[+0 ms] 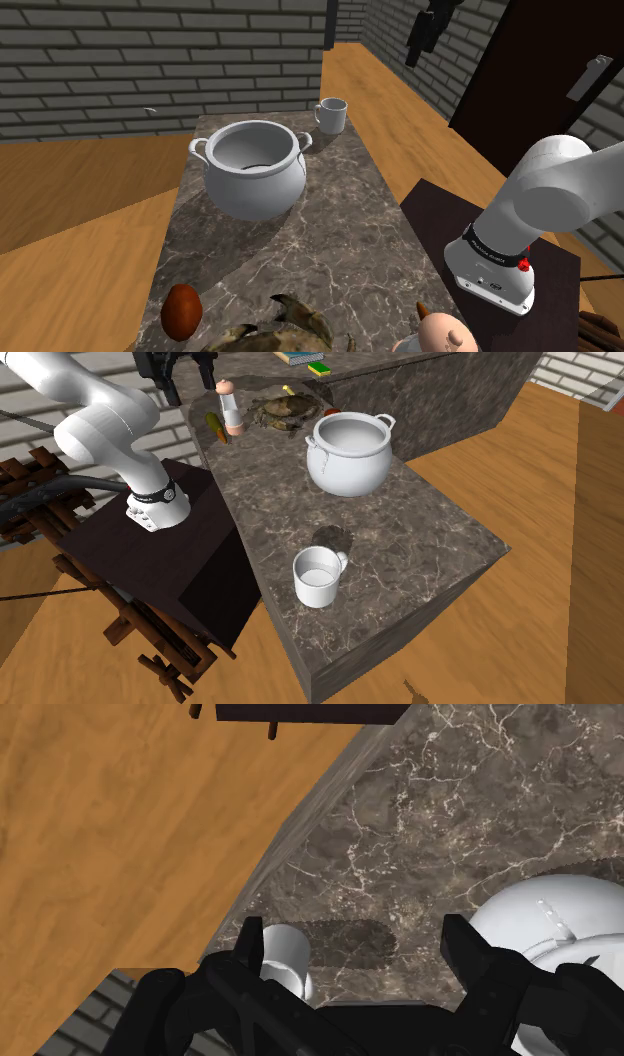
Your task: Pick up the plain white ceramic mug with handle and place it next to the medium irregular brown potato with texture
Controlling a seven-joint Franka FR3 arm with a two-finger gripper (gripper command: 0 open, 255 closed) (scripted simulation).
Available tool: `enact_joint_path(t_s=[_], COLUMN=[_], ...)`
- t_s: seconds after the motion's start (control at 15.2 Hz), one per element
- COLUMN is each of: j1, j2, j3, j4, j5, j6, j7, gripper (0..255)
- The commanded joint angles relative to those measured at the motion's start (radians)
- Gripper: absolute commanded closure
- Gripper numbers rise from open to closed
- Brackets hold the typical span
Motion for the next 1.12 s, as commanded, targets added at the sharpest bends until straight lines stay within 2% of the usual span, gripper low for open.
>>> enact_joint_path(t_s=[0.0, 0.53, 1.06], j1=[0.0, -0.021, -0.035], j2=[0.0, 0.248, 0.535], j3=[0.0, -0.08, -0.15], j4=[0.0, 0.029, 0.138], j5=[0.0, -0.008, 0.024], j6=[0.0, 0.19, 0.334], j7=[0.0, -0.053, -0.12], gripper=[0, 0, 0])
